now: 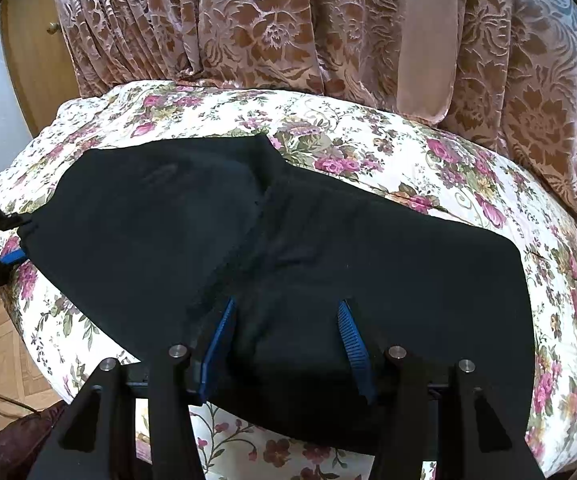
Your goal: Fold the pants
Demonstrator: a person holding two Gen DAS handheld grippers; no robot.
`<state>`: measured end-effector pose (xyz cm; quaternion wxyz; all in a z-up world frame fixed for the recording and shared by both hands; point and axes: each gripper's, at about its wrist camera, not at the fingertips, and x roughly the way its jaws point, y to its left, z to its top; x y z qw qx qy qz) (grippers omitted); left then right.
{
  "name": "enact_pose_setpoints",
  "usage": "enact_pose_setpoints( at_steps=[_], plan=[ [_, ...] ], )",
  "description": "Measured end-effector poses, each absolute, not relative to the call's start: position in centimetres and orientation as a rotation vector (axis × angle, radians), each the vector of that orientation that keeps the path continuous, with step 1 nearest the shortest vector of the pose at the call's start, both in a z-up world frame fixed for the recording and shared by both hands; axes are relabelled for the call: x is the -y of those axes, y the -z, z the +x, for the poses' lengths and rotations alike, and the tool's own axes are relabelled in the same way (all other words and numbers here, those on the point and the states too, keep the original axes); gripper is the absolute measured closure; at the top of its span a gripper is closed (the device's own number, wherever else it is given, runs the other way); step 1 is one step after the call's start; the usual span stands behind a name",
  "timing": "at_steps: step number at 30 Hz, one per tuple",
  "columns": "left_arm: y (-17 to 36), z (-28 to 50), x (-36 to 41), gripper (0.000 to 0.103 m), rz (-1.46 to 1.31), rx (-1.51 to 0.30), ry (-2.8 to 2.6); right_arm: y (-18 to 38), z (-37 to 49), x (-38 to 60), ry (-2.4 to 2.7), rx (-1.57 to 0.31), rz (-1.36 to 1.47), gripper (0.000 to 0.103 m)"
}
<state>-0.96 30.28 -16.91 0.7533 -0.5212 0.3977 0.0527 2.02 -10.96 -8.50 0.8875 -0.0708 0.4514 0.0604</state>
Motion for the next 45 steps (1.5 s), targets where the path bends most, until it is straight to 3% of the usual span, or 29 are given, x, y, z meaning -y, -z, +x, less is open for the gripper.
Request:
enact_pose_setpoints(
  at_steps=[1, 2, 5, 11, 16, 23, 39, 40, 44, 45],
  plan=[
    [16.8, -0.9, -30.2, 0.079, -1.126, -0.866, -0.125, 8.5, 2.0, 11.0, -0.126, -0.938, -0.147, 0.049],
    [16.6, -0.7, -29.9, 0.085, -1.102, -0.86, -0.127, 8.6, 2.0, 11.0, -0.125, -0.94, -0.147, 0.049],
    [14.3, 0.0, -28.2, 0.088, -0.942, -0.829, -0.13, 8.8, 2.1, 11.4, -0.125, -0.949, -0.127, 0.049],
    [5.8, 2.0, -20.4, 0.089, -0.604, -0.694, 0.085, 8.2, 2.0, 13.0, -0.149, -0.937, -0.031, 0.049],
    [2.2, 3.5, -11.2, 0.089, -0.358, -0.68, 0.303, 6.8, 2.2, 14.7, -0.292, -0.927, 0.168, 0.048],
    [3.2, 3.2, -0.4, 0.089, -0.098, -0.741, 0.511, 5.8, 3.9, 17.5, -0.498, -0.915, 0.501, 0.034],
    [5.1, 0.4, 4.7, 0.089, 0.036, -0.793, 0.584, 10.1, 10.0, 18.3, -0.581, -1.061, 0.679, 0.032],
    [5.1, 0.5, 4.7, 0.089, 0.037, -0.792, 0.583, 10.1, 10.3, 17.9, -0.594, -1.067, 0.667, 0.036],
    [5.0, 0.4, 4.6, 0.089, 0.045, -0.781, 0.574, 9.9, 10.8, 16.2, -0.6, -1.072, 0.558, 0.078],
    [4.9, 0.4, 4.5, 0.089, 0.045, -0.781, 0.57, 9.9, 11.0, 15.9, -0.592, -1.072, 0.535, 0.082]
  ],
)
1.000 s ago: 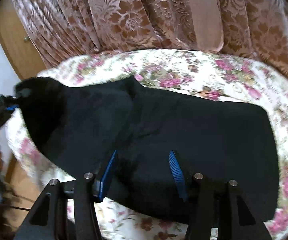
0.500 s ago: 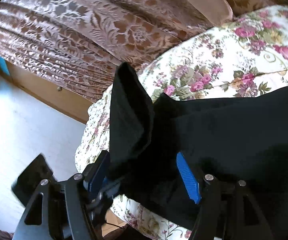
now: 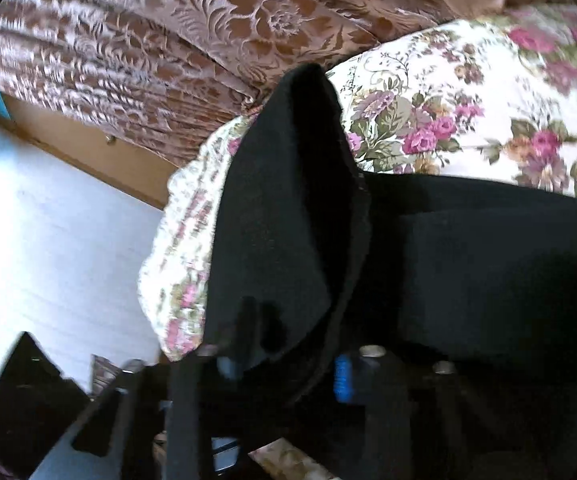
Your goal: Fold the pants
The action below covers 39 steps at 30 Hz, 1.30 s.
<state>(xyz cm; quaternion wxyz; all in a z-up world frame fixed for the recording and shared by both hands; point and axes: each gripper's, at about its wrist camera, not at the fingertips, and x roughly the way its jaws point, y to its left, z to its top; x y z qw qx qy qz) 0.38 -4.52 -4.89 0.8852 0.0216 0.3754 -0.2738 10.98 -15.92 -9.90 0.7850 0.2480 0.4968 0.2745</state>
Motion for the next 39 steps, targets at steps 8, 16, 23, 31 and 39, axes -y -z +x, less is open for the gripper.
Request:
enact_pose_setpoints(
  at_steps=[8, 16, 23, 31, 39],
  plan=[
    [3.8, -0.2, 2.9, 0.074, 0.012, -0.768, 0.514, 8.3, 11.2, 14.7, -0.615, -1.025, 0.473, 0.089],
    [2.3, -1.9, -3.7, 0.067, -0.168, -0.737, 0.458, 5.5, 11.1, 14.6, -0.631, -0.974, 0.452, 0.09],
    [2.9, 0.0, -13.5, 0.067, -0.434, -0.725, 0.275, 1.6, 9.8, 14.7, -0.663, -0.916, 0.439, 0.09],
    [3.4, 2.5, -11.6, 0.067, -0.386, -0.754, 0.329, -1.7, 7.0, 19.1, -0.624, -0.849, 0.411, 0.09],
    [5.3, 3.3, -2.9, 0.067, -0.246, -0.836, 0.544, 2.0, 5.0, 29.0, -0.435, -0.915, 0.453, 0.09]
  ],
)
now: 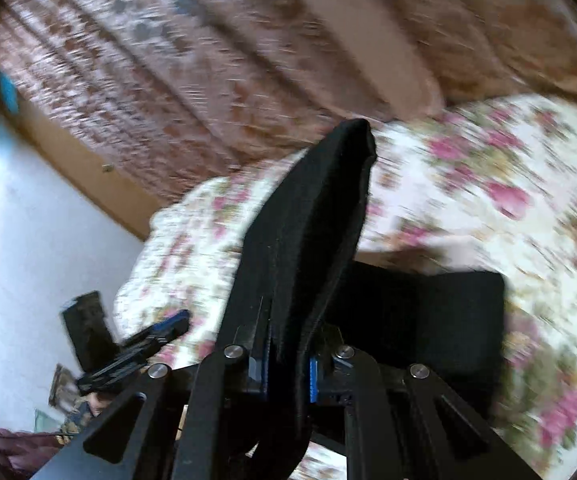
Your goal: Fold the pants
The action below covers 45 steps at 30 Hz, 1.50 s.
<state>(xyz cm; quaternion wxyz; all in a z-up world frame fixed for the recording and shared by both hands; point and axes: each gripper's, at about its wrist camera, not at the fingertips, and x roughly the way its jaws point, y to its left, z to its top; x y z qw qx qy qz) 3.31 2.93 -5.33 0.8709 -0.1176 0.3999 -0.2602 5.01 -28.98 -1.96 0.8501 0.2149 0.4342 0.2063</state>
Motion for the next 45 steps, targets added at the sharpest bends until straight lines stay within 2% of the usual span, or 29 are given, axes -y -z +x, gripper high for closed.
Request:
enact_pose_setpoints(
  at_steps=[7, 11, 15, 17, 22, 25, 30, 32, 35, 42, 45],
  plan=[
    [7.9, 2.1, 2.2, 0.068, -0.117, -0.934, 0.63, 10.0, 4.3, 35.1, -0.29, -1.049, 0.585, 0.09],
    [8.0, 1.8, 2.4, 0.068, -0.119, -0.942, 0.627, 11.4, 3.9, 35.8, -0.298, -1.022, 0.644, 0.088],
    [7.5, 1.5, 2.2, 0.068, -0.111, -0.923, 0.603, 9.6, 3.1, 35.3, -0.247, -0.992, 0.623, 0.074],
    [7.2, 1.5, 2.3, 0.068, -0.109, -0.906, 0.589, 7.6, 1.8, 35.0, -0.177, -0.955, 0.544, 0.063],
    [6.4, 1.1, 3.0, 0.067, -0.043, -0.866, 0.528, 3.1, -1.1, 32.6, -0.17, -0.872, 0.417, 0.063],
    [6.4, 0.7, 3.5, 0.067, -0.009, -0.863, 0.505, 2.5, -2.0, 29.7, -0.173, -0.882, 0.304, 0.063],
    [6.7, 0.1, 4.2, 0.066, 0.035, -0.86, 0.48, 4.2, -2.6, 27.3, -0.133, -0.943, 0.167, 0.064],
    [7.0, 0.0, 4.3, 0.065, 0.039, -0.864, 0.478, 5.7, -2.9, 27.3, -0.073, -0.996, 0.113, 0.072],
    [7.4, -0.3, 4.5, 0.065, 0.048, -0.868, 0.477, 7.2, -3.4, 27.8, -0.041, -1.019, 0.104, 0.079],
    [7.0, -0.6, 4.7, 0.065, 0.061, -0.851, 0.464, 6.8, -3.5, 27.8, -0.032, -1.005, 0.101, 0.08],
    [6.6, -0.7, 4.6, 0.065, 0.068, -0.841, 0.463, 6.1, -3.4, 27.7, -0.039, -0.999, 0.119, 0.077]
  ],
)
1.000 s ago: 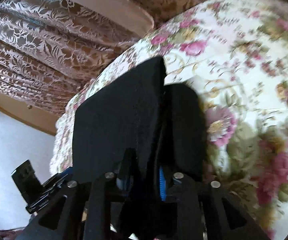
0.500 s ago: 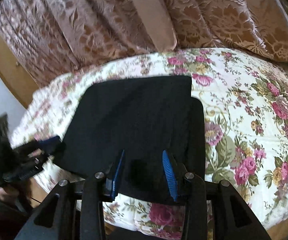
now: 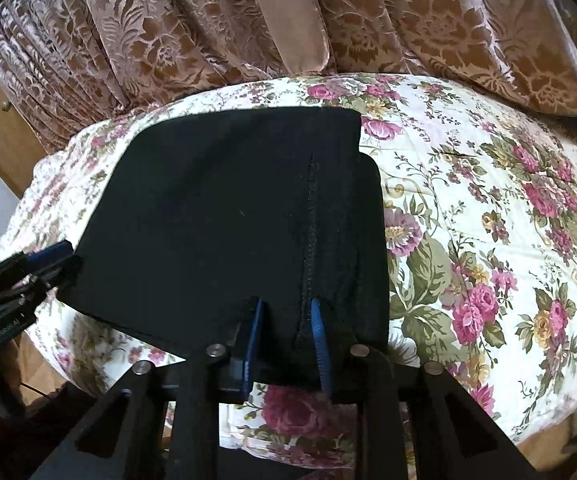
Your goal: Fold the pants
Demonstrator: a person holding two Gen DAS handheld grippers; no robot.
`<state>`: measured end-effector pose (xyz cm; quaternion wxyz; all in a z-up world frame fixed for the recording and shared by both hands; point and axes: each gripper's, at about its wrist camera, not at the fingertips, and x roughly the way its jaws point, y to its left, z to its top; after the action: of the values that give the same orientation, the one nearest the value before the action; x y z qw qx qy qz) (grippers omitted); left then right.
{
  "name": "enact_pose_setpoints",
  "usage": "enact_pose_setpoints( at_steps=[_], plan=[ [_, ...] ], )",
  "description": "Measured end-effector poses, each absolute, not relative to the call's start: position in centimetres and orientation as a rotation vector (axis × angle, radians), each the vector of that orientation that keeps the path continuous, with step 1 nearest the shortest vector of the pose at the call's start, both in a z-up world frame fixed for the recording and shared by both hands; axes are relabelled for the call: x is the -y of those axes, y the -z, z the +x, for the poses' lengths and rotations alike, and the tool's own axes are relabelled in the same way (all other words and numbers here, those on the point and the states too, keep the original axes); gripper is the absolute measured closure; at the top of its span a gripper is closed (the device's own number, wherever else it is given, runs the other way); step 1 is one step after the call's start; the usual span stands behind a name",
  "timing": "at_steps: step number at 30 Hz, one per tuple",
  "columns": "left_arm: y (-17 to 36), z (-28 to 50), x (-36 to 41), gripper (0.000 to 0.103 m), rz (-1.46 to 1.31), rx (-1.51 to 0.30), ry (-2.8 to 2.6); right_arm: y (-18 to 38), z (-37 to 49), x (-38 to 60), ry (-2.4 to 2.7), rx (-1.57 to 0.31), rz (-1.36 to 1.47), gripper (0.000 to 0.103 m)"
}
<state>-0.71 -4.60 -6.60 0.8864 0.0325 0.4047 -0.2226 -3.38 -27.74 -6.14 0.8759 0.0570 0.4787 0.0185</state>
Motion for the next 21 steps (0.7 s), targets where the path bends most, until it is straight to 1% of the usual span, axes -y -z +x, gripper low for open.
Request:
enact_pose_setpoints(
  at_steps=[2, 6, 8, 15, 18, 21],
  plan=[
    [6.4, -0.7, 4.5, 0.065, 0.067, -0.838, 0.461, 5.5, -3.2, 27.7, -0.037, -0.989, 0.12, 0.071],
    [5.8, -0.6, 4.3, 0.064, 0.06, -0.826, 0.461, 3.8, -2.8, 27.4, -0.035, -0.945, 0.124, 0.069],
    [5.4, -0.4, 4.2, 0.064, 0.056, -0.816, 0.458, 3.1, -2.3, 27.4, -0.028, -0.921, 0.131, 0.064],
    [4.8, 1.1, 3.9, 0.063, 0.066, -0.8, 0.435, 1.7, 0.6, 26.5, -0.061, -0.864, 0.172, 0.064],
    [5.2, 1.9, 3.9, 0.063, 0.068, -0.813, 0.423, 2.5, 1.6, 26.0, -0.039, -0.886, 0.144, 0.064],
    [5.9, 2.4, 3.9, 0.061, 0.076, -0.83, 0.41, 4.4, 2.6, 26.4, 0.009, -0.958, 0.128, 0.064]
  ],
)
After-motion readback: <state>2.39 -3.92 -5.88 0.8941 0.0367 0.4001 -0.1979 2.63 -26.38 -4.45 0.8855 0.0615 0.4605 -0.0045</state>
